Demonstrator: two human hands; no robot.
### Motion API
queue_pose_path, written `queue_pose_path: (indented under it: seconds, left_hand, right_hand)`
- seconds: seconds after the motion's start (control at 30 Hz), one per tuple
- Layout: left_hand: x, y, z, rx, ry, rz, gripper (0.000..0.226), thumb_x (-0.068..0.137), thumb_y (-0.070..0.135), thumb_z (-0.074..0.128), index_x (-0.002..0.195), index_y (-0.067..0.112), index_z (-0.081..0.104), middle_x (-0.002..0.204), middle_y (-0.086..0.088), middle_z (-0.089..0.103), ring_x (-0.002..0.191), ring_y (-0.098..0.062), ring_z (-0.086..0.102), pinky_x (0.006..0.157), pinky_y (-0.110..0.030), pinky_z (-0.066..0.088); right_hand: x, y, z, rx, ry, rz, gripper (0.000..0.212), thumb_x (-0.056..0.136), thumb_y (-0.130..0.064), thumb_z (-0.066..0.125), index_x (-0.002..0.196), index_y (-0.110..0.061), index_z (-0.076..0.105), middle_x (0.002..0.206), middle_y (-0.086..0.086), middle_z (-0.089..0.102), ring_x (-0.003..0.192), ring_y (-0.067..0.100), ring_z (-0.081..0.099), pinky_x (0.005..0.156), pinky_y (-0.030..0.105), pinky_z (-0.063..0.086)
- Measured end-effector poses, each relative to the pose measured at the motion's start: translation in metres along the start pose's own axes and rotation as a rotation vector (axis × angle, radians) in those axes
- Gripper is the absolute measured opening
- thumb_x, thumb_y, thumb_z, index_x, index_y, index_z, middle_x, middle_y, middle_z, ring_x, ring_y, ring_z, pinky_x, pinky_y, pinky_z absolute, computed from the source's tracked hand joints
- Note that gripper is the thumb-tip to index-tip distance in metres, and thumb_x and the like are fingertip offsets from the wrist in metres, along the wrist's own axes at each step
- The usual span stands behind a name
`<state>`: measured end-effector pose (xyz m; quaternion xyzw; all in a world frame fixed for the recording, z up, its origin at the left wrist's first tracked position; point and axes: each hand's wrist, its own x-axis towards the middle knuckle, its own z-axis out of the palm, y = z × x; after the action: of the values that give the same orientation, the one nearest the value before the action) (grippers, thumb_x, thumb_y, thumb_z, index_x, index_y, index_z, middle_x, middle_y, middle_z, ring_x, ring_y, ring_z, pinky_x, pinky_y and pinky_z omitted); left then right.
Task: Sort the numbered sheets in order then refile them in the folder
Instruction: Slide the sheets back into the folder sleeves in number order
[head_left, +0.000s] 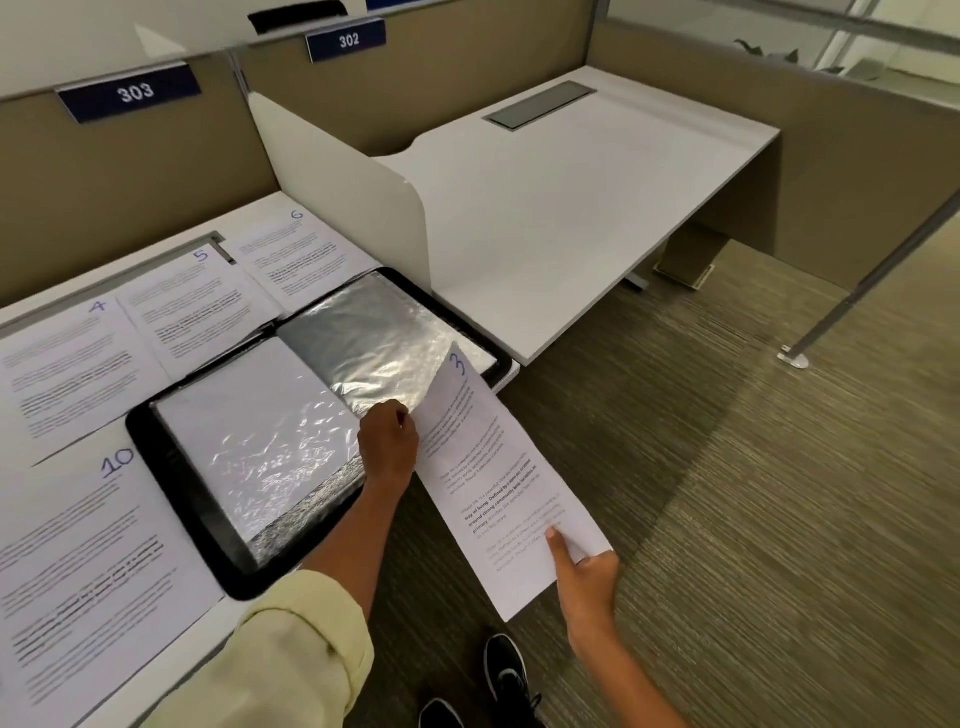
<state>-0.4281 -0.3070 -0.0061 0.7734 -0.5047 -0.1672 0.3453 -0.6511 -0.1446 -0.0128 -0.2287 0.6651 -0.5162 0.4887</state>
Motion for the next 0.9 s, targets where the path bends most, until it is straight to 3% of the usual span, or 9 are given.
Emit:
queue_pose_path:
  seconds: [0.1,0.33,0.43,0.5,0.6,0.7,0.77,0.83,0.9]
  left_hand:
    - [0.002,-0.001,0.001,-0.024,-0.038,-0.012,0.013,0.084,0.003,0.058,0.073,0.009,0.061,0.072,-0.002,0.058,0.070,-0.021,0.052,0.062,-0.029,0.034]
    - [0.003,-0.005,0.004,-0.061,-0.097,-0.023,0.011,0.084,0.000,0.059,0.088,0.006,0.067,0.081,-0.004,0.062,0.075,-0.019,0.054,0.066,-0.029,0.039]
    - [0.006,-0.009,0.006,-0.033,-0.126,-0.036,0.012,0.084,0.002,0.059,0.093,0.007,0.067,0.086,-0.007,0.065,0.078,-0.022,0.056,0.068,-0.031,0.042]
    - [0.009,-0.011,0.009,0.007,-0.146,-0.037,0.013,0.084,0.003,0.059,0.093,0.009,0.067,0.088,-0.009,0.067,0.079,-0.023,0.056,0.068,-0.030,0.042]
    - [0.013,-0.010,0.013,0.071,-0.160,-0.052,0.016,0.083,0.006,0.057,0.094,0.011,0.067,0.091,-0.009,0.068,0.082,-0.026,0.059,0.069,-0.030,0.042]
    - [0.014,-0.007,0.017,0.146,-0.165,-0.035,0.016,0.085,0.009,0.055,0.096,0.013,0.066,0.093,-0.007,0.068,0.090,-0.029,0.062,0.076,-0.036,0.049]
    - [0.012,-0.007,0.020,0.202,-0.164,-0.007,0.014,0.086,0.010,0.053,0.096,0.014,0.063,0.092,-0.006,0.066,0.091,-0.030,0.060,0.075,-0.035,0.046]
    - [0.012,-0.006,0.024,0.239,-0.145,0.027,0.013,0.086,0.009,0.051,0.096,0.013,0.058,0.087,-0.005,0.063,0.087,-0.030,0.060,0.069,-0.032,0.040]
    - [0.012,-0.003,0.026,0.294,-0.132,0.059,0.017,0.086,0.008,0.050,0.102,0.012,0.054,0.085,-0.004,0.060,0.084,-0.031,0.060,0.067,-0.032,0.037]
  right_hand:
    - [-0.006,0.003,0.005,-0.004,-0.047,0.027,0.027,0.088,-0.004,0.070,0.111,-0.015,0.063,0.102,-0.002,0.072,0.092,0.008,0.071,0.069,0.020,0.058]
    - [0.000,-0.010,-0.001,-0.106,-0.231,0.112,0.022,0.093,-0.010,0.067,0.113,-0.019,0.062,0.109,-0.004,0.072,0.102,0.010,0.067,0.077,0.023,0.057]
    - [0.013,-0.022,-0.011,-0.107,-0.266,0.156,0.020,0.093,-0.019,0.067,0.112,-0.017,0.063,0.112,0.001,0.073,0.104,0.017,0.068,0.087,0.041,0.057]
    - [0.023,-0.031,-0.018,-0.024,-0.297,0.191,0.028,0.095,-0.028,0.063,0.120,-0.015,0.062,0.113,0.005,0.074,0.107,0.021,0.068,0.094,0.049,0.055]
    - [0.044,-0.049,-0.028,0.163,-0.365,0.277,0.049,0.097,-0.052,0.046,0.122,-0.014,0.064,0.114,0.016,0.071,0.106,0.029,0.068,0.090,0.048,0.055]
    - [0.072,-0.064,-0.034,0.329,-0.452,0.463,0.062,0.096,-0.066,0.037,0.129,-0.017,0.054,0.128,0.017,0.066,0.109,0.032,0.067,0.091,0.050,0.054]
    - [0.088,-0.068,-0.032,0.237,-0.549,0.498,0.057,0.099,-0.060,0.039,0.131,-0.015,0.052,0.128,0.018,0.065,0.110,0.032,0.067,0.090,0.047,0.054]
    - [0.102,-0.073,-0.026,0.017,-0.674,0.430,0.051,0.100,-0.047,0.049,0.134,-0.010,0.055,0.122,0.018,0.068,0.108,0.031,0.068,0.079,0.039,0.057]
    - [0.114,-0.079,-0.015,-0.220,-0.773,0.334,0.050,0.095,-0.037,0.061,0.137,-0.011,0.051,0.120,0.013,0.070,0.109,0.029,0.069,0.081,0.040,0.060]
